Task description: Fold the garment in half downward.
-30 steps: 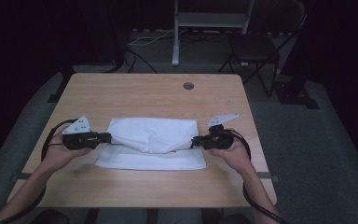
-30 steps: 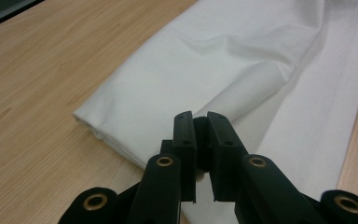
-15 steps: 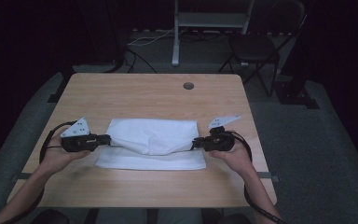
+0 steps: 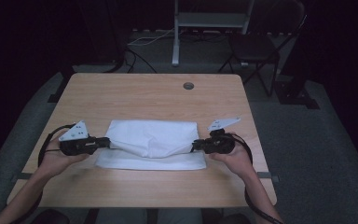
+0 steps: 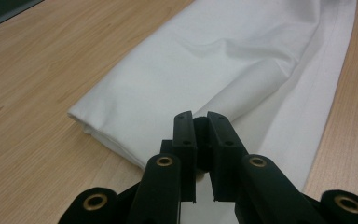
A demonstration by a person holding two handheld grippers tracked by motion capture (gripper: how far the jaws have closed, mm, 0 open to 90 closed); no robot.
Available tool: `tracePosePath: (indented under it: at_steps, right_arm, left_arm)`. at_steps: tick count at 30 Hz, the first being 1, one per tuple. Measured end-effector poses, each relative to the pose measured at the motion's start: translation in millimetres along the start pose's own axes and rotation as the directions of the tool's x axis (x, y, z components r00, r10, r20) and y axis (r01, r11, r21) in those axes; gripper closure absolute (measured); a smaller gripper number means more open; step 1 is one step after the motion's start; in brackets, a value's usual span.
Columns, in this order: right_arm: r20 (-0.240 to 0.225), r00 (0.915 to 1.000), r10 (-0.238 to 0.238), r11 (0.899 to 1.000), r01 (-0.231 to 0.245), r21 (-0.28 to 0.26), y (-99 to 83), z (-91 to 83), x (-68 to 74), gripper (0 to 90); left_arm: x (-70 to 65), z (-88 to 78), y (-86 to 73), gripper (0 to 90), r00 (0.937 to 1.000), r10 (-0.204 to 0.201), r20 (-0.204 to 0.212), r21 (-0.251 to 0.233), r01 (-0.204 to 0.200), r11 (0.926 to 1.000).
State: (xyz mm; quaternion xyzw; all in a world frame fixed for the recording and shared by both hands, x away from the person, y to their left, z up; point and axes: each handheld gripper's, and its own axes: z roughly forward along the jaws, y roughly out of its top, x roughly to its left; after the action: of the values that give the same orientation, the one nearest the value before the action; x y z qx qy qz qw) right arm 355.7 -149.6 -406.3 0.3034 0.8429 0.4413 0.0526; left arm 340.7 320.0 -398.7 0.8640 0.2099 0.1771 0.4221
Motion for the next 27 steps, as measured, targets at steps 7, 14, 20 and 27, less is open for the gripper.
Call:
tracePosePath:
  at_steps: [7,14,20,27]
  right_arm:
    - [0.000,1.0000,-0.007,1.000,0.007,-0.002,-0.7,-1.6,2.5,81.4]
    - [0.000,0.9999,-0.012,1.000,0.012,-0.003,-2.8,-1.9,3.0,81.4]
    - [-0.003,1.0000,-0.007,1.000,0.007,0.002,-4.8,-2.0,4.4,81.4]
    - [-0.006,0.9999,-0.013,1.000,0.013,0.012,-7.3,-1.9,5.2,81.4]
  left_arm:
    - [-3.0,-1.8,-0.7,82.6,1.0000,0.004,0.003,-0.005,-0.004,1.0000]
    - [-4.3,-2.8,-2.0,82.5,1.0000,0.003,0.001,-0.007,-0.003,1.0000]
    - [-7.0,-2.4,-4.6,82.5,0.9999,0.007,0.007,-0.002,-0.007,1.0000]
    - [-10.7,-2.9,-8.7,82.5,0.9998,0.011,0.014,0.007,-0.011,0.9999]
